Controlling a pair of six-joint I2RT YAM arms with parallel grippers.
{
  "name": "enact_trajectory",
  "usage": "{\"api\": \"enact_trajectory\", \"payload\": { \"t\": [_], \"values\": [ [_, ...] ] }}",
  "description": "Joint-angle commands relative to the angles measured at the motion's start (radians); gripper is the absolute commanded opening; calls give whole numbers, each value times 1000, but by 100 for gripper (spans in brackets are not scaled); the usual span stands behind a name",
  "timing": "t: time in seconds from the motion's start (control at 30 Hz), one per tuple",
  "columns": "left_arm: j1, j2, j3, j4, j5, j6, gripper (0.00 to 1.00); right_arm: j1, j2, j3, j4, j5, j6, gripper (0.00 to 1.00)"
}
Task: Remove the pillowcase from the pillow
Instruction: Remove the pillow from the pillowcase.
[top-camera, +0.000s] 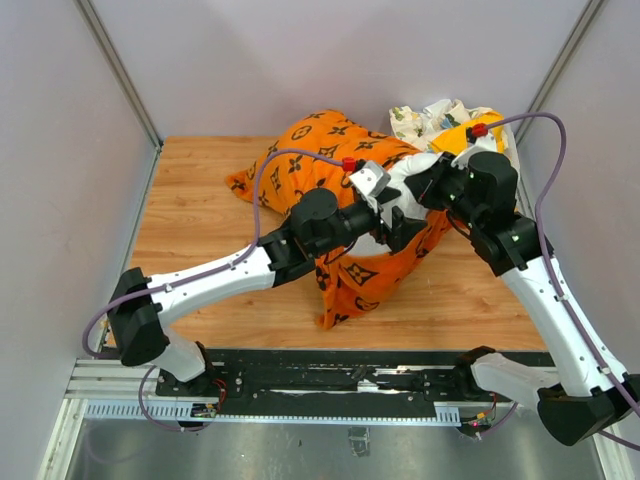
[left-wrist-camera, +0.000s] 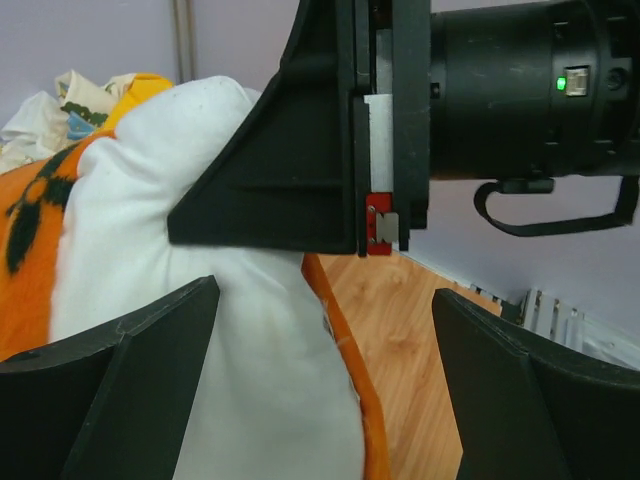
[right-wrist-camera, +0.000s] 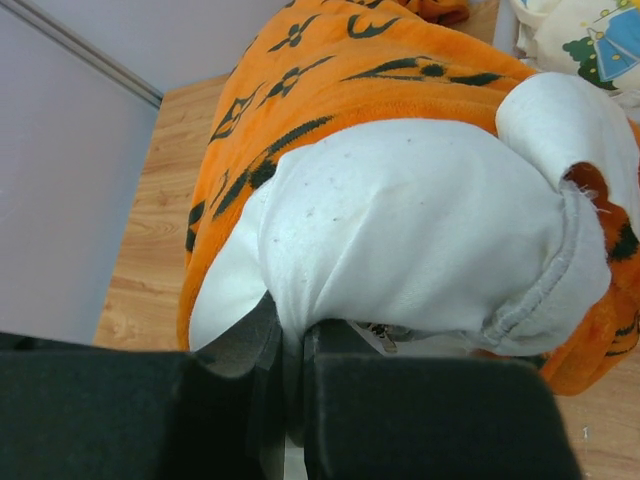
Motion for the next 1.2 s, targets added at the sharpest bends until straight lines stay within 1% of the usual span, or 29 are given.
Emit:
{"api": "enact_trajectory", "payload": {
  "t": [0.0, 0.07, 0.3, 0.37, 0.47, 0.53, 0.73, 0.87, 1.0, 1.17],
  "values": [
    [-7, 77, 44, -45, -40, -17, 92, 47, -1, 29, 81, 7, 12, 1],
    [-25, 85, 24, -48, -84, -4, 92, 47, -8, 35, 77, 11, 9, 1],
    [-97, 59, -74, -58, -336, 66, 91, 47, -17, 51, 66, 39, -11, 1],
    [-119, 38, -112, -40, -423, 91, 91, 47, -14, 56, 65, 46, -14, 1],
    [-164, 33, -178, 40, -608, 167, 92, 47, -13, 59, 65, 47, -14, 1],
    [-169, 53, -182, 44, -660, 177, 92, 47, -12, 62, 69, 36, -7, 1],
    [-168, 136, -133, 79, -690, 176, 94, 56, -20, 65, 75, 4, 15, 1],
    [-166, 152, -87, 107, -631, 153, 94, 75, -35, 58, 69, 13, 7, 1],
    [-144, 147, -56, 107, -569, 90, 95, 85, -45, 54, 64, 14, 4, 1],
    [-143, 204, -11, 57, -679, 109, 91, 93, -55, 61, 63, 5, 3, 1]
  ]
}}
